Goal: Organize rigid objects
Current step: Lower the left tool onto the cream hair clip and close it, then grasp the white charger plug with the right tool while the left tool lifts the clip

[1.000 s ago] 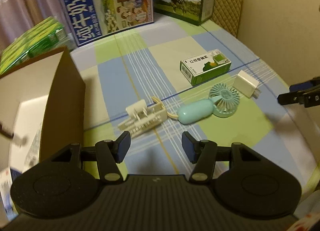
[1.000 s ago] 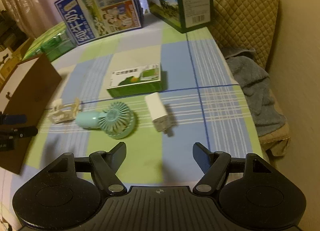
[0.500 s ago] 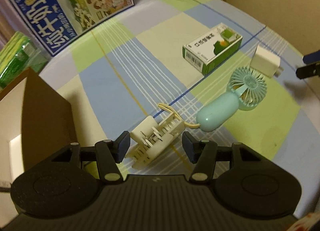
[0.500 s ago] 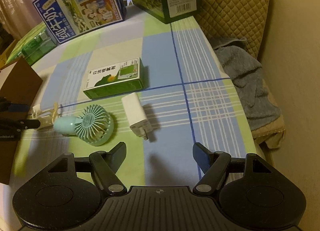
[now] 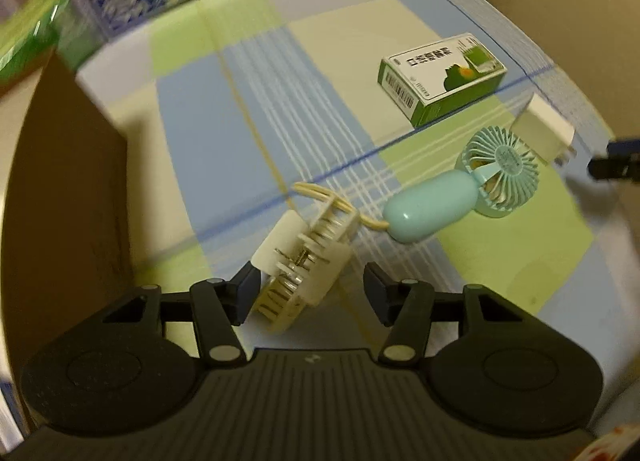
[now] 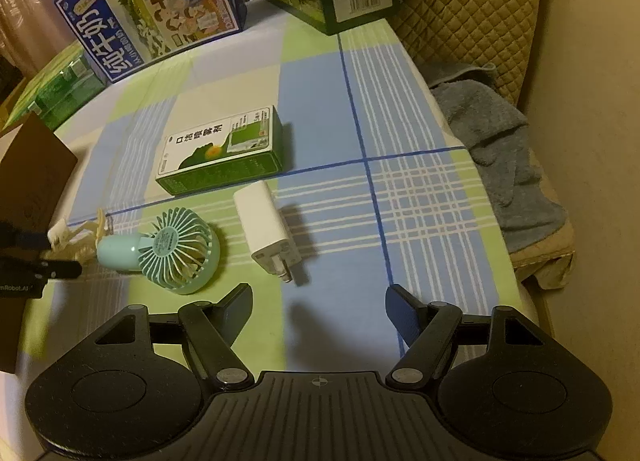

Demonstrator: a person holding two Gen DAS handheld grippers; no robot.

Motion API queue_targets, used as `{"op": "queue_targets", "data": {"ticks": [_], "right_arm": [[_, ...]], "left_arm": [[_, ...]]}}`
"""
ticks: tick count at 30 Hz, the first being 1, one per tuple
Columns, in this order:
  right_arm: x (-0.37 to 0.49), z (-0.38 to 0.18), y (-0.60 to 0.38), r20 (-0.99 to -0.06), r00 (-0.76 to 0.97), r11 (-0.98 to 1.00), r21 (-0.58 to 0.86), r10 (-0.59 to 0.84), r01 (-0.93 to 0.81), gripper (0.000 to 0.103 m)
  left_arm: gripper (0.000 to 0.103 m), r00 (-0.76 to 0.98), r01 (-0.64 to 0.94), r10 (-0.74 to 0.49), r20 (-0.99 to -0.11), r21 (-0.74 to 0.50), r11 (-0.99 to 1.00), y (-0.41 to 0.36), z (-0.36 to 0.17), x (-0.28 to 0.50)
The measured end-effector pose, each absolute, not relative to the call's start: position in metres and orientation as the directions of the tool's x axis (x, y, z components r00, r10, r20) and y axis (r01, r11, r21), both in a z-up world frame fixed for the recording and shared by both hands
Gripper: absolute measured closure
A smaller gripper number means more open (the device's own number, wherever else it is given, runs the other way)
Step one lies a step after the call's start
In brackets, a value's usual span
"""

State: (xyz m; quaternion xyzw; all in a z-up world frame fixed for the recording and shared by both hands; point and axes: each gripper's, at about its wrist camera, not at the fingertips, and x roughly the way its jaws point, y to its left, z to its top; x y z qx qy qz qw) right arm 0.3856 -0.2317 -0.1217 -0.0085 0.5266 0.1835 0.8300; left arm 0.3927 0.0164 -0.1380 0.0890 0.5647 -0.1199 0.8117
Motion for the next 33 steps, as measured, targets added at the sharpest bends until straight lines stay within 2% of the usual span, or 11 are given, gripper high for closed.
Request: {"op": "queue_targets", "data": {"ticks": [6, 14, 21, 22, 23, 24, 28, 33], "right_arm": [[0.387, -0.125, -0.230, -0.879, 0.368, 0.927, 0.184, 0.303, -0.326, 0.032], [0.390, -0.126, -0.232, -0.878, 0.371, 0.927, 0.181, 0.303, -0.328, 0.032], [0.389, -0.123, -0.229, -0.870, 0.377, 0.919, 0.185, 0.319, -0.349, 0.032], [0.389, -0.123, -0.228, -0.867, 0.379, 0.917, 0.186, 0.322, -0.354, 0.032], [0.389, -0.122, -0.227, -0.865, 0.383, 0.915, 0.183, 0.323, -0.360, 0.032], [0.389, -0.122, -0.226, -0.863, 0.387, 0.913, 0.179, 0.325, -0.367, 0.032], [0.389, -0.119, -0.222, -0.852, 0.399, 0.899, 0.169, 0.340, -0.404, 0.032], [0.389, -0.118, -0.213, -0.836, 0.412, 0.874, 0.151, 0.362, -0.461, 0.033]], "left_arm": [[0.052, 0.323, 0.183, -0.175, -0.930, -0.120, 0.976, 0.016, -0.132, 0.371], [0.052, 0.382, 0.189, -0.085, -0.920, -0.013, 0.982, 0.017, -0.126, 0.371], [0.053, 0.399, 0.287, -0.100, -0.912, 0.021, 0.958, 0.006, -0.129, 0.380], [0.054, 0.398, 0.284, -0.099, -0.912, 0.020, 0.959, 0.006, -0.130, 0.381], [0.060, 0.397, 0.277, -0.103, -0.912, 0.013, 0.961, 0.006, -0.132, 0.381], [0.067, 0.395, 0.267, -0.106, -0.913, 0.003, 0.964, 0.008, -0.132, 0.381], [0.066, 0.404, 0.200, -0.092, -0.910, -0.010, 0.980, 0.013, -0.132, 0.376], [0.066, 0.402, 0.024, -0.072, -0.913, -0.068, 0.997, 0.025, -0.131, 0.365]]}}
